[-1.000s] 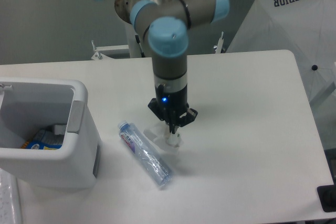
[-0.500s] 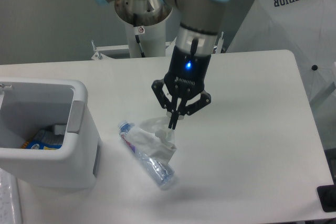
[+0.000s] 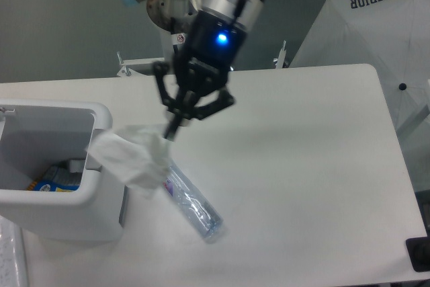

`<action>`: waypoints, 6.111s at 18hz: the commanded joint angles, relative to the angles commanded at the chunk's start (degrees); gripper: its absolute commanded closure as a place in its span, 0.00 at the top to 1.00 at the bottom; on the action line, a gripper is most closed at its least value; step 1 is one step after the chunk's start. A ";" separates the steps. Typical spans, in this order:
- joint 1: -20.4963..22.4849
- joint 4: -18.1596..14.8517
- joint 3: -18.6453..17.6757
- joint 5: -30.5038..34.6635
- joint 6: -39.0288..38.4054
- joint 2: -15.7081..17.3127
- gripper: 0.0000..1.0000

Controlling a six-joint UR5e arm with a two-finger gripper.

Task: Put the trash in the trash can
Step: 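Lift the tissue and carry it over the white trash bin, then lower the tissue into the bin and open the gripper, then move the open gripper over the clear plastic water bottle, then lower the gripper onto the bottle's cap end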

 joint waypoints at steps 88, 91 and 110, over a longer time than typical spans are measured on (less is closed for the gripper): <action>-5.02 0.35 5.44 46.49 -16.00 -34.09 1.00; -5.64 0.35 5.35 46.76 -16.08 -34.18 0.99; -5.72 0.26 5.09 48.08 -17.23 -33.83 0.67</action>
